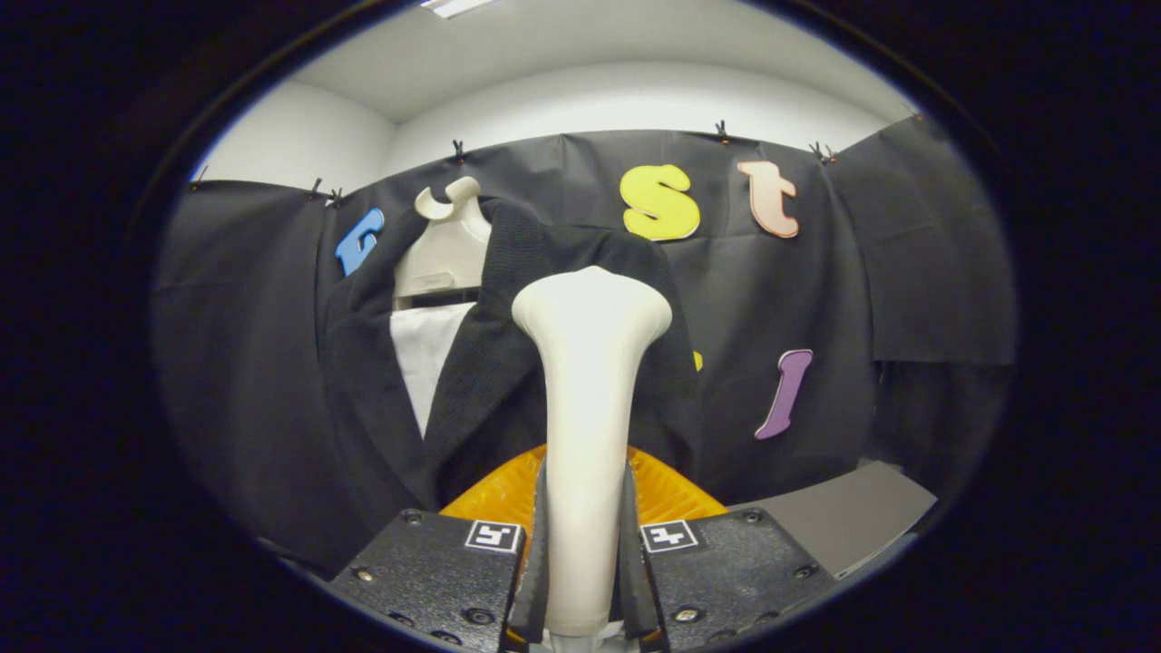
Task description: Iron the clothes twice with a garment steamer, once on the left side and once on the right side.
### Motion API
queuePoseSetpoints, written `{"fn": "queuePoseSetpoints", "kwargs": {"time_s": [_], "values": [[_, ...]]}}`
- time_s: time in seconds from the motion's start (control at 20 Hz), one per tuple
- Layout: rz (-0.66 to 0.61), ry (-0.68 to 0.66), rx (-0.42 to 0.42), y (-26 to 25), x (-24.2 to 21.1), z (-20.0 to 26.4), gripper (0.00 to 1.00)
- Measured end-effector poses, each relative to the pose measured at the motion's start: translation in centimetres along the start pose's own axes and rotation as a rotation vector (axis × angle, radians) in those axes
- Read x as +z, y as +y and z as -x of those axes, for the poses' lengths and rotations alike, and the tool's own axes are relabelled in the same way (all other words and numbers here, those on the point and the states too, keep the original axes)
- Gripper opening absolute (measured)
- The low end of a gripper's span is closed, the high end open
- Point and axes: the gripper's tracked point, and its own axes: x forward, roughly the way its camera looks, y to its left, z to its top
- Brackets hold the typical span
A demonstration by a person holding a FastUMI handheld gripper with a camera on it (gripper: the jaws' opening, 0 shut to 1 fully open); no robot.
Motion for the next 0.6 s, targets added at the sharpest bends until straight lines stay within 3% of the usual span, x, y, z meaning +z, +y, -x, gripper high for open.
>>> {"fn": "queuePoseSetpoints", "kwargs": {"time_s": [0.6], "values": [[0.08,0.12,-0.051,-1.0,-8.3,2.1,0.35]]}}
